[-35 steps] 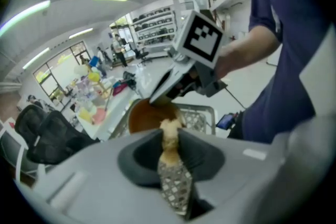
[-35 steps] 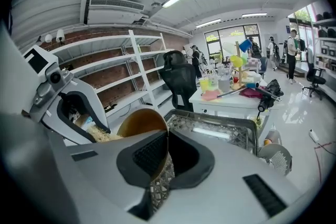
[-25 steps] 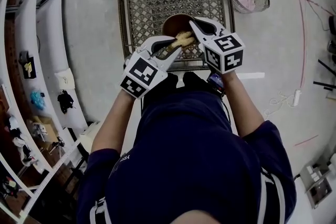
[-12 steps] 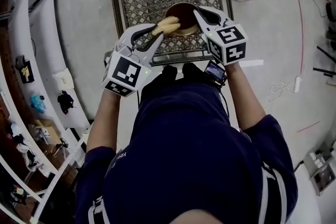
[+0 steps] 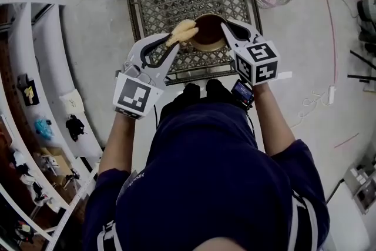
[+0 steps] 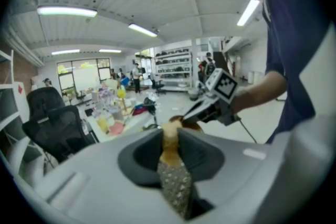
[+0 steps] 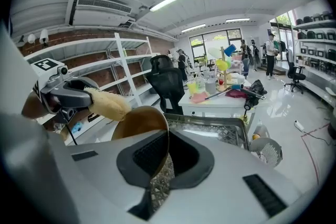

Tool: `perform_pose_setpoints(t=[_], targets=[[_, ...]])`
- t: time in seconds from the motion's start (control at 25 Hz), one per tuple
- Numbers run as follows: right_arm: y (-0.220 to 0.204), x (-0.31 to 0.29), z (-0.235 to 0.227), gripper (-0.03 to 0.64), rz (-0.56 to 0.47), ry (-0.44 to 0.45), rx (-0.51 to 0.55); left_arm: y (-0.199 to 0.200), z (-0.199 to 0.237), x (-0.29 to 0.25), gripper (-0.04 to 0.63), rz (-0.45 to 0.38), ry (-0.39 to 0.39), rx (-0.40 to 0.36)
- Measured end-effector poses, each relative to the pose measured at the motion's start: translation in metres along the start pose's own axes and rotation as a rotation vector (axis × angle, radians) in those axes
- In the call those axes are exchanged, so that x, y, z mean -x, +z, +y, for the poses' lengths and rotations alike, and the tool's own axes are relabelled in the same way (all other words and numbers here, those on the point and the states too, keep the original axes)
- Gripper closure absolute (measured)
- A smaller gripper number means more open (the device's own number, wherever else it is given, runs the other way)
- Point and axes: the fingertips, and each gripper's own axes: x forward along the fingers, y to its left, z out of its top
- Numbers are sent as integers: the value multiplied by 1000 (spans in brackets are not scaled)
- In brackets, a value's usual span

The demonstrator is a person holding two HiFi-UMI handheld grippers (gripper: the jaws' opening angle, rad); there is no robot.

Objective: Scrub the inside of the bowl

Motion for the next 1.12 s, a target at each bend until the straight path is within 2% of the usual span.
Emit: perform_pose_setpoints(t=[0.04,0.12,0.2,0.36,0.44,0.56,0.68,0.8,0.88,0.96,1.04,1.12], targets=[[2,0,6,601,-4,6,2,3,6,2,518,-34,19,25],[6,0,17,601,-17,24,-12,8,22,6,518,-105,43,140],[11,2,27,601,-32,45,-31,7,36,10,518,-151,20,246],[22,5,51,601,-48,91,-14,8,40,15,518,-211,-55,325],[26,5,61,601,-51,119,-21,7,41,22,518,-255,-85,395],[30,5,62,601,-55,114,-36,-5,44,37,518,-280,-89,448],[35,6,49,601,-61,73,-57,-18,39,55,520,-269,-90,447],[45,7,36,601,-75,25,-71,-21,29,70,520,-273,-83,390],[52,6,32,601,-82,-10,-63,-6,20,81,520,-334,-76,320],[60,4,36,602,-90,-22,-39,9,7,88,520,-390,-116,274],[68,0,51,601,-101,0,-8,10,-4,84,519,-377,-150,232],[74,-2,67,601,-113,34,13,5,-5,72,519,-320,-134,191]])
